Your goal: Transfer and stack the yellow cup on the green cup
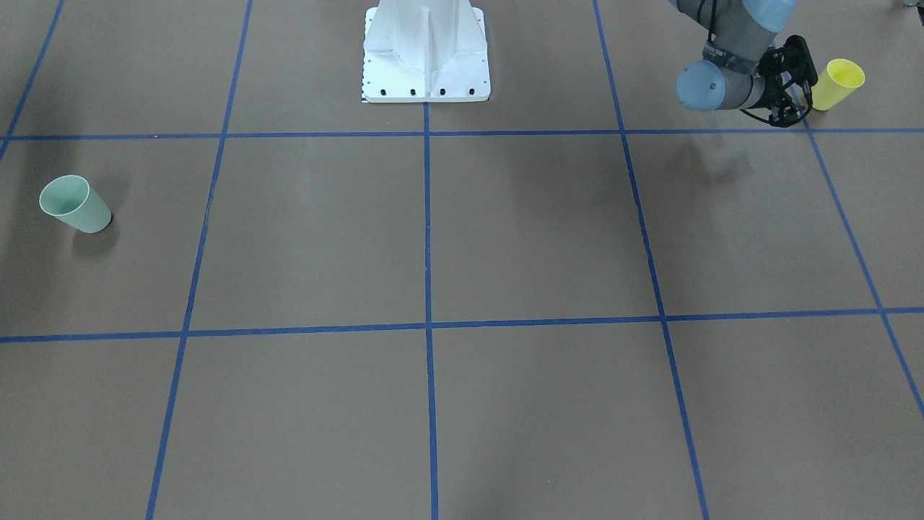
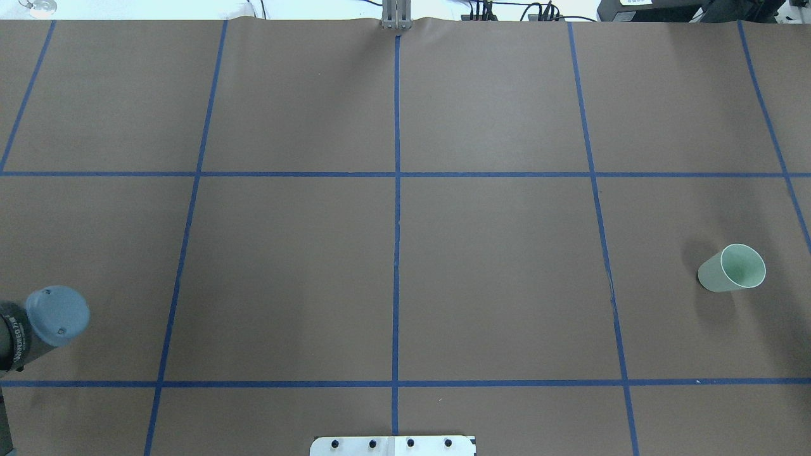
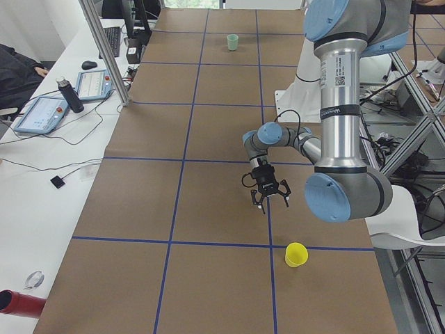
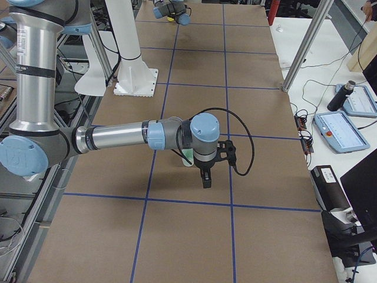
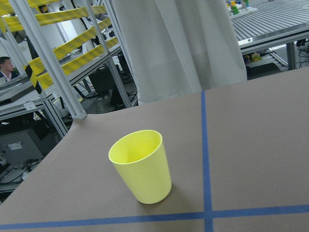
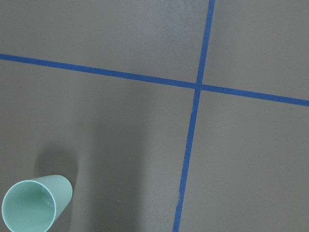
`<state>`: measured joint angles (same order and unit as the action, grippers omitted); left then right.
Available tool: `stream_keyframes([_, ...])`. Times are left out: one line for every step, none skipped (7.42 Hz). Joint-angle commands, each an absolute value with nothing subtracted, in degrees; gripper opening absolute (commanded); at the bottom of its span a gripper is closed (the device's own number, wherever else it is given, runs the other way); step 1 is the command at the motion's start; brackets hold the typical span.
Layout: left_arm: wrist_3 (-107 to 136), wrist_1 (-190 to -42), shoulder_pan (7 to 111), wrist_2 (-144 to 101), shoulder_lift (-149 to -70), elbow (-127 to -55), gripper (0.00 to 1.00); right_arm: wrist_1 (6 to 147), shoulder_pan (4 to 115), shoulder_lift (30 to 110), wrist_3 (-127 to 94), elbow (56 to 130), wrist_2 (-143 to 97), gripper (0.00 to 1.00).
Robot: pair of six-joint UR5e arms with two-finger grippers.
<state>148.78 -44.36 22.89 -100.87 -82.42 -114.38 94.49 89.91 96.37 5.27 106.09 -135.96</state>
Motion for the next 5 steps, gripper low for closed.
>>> stream_keyframes([151.61, -44.99, 22.5, -102.39, -79.3, -113.03, 1.0, 94.48, 89.91, 95.98, 5.27, 106.17, -135.97, 0.99])
stream_keyframes([151.61, -47.44, 22.5, -102.31, -77.89, -111.72, 1.0, 94.48, 89.74, 95.98, 5.27, 106.08, -135.97, 0.99])
stream_keyframes([151.61, -51.81, 22.5, -102.22, -76.74, -108.05, 1.0, 94.48, 89.74, 95.98, 5.27, 106.17, -135.97, 0.99])
stream_keyframes([151.61, -54.64, 22.5, -101.96, -75.08, -107.06, 1.0, 94.48, 89.74, 95.98, 5.36, 106.17, -135.88, 0.99])
stream_keyframes([151.61, -55.89, 22.5, -101.95, -74.36, -106.88, 1.0, 94.48, 89.74, 95.98, 5.36, 106.17, -135.88, 0.99])
